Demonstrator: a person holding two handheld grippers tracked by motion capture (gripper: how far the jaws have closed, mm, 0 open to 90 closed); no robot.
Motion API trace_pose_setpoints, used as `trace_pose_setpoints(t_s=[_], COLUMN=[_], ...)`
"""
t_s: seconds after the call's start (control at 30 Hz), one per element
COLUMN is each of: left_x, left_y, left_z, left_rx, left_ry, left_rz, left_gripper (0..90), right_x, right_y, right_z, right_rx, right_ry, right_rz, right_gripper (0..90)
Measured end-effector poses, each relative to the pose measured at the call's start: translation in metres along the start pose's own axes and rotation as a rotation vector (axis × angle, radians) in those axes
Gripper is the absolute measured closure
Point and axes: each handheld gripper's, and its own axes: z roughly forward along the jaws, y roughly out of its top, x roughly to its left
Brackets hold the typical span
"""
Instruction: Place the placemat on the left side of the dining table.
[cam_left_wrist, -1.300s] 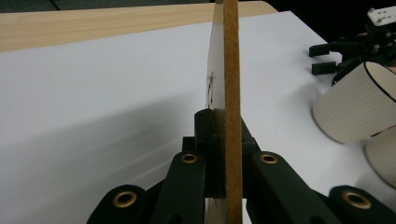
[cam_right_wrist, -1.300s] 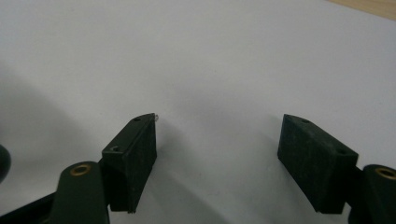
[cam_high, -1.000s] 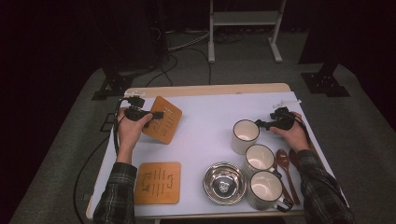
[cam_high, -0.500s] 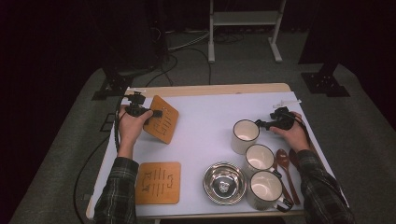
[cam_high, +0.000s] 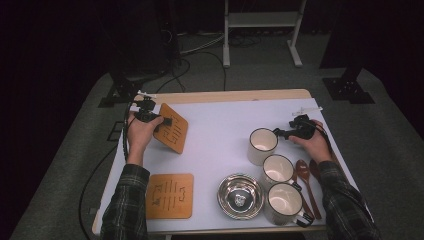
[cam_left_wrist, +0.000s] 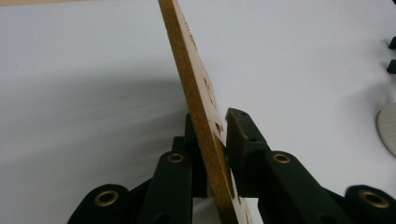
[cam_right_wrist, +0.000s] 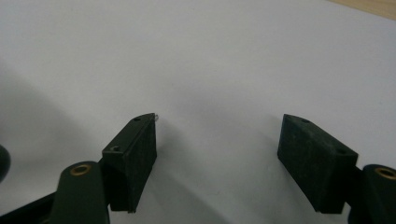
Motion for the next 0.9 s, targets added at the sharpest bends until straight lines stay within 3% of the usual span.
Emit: trace_pose_setpoints(t_s=[0.5,0.9], left_x=[0.002,0.0045], left_y=[0.0045,0.0064], left_z=[0.0042,0.0066], left_rx=[0.067,0.129], left_ry=[0.065,0.125], left_rz=[-0.007,-0.025], left_gripper=[71.8,61.8], right_x=[0.0002,0.0004], right_y=[0.0,0.0], right_z=[0.0,-0.0001], right_rx=[0.0,0.001], right_ry=[-0.002,-0.003], right_rz=[0.0,0.0], right_gripper=[26.5,26.6])
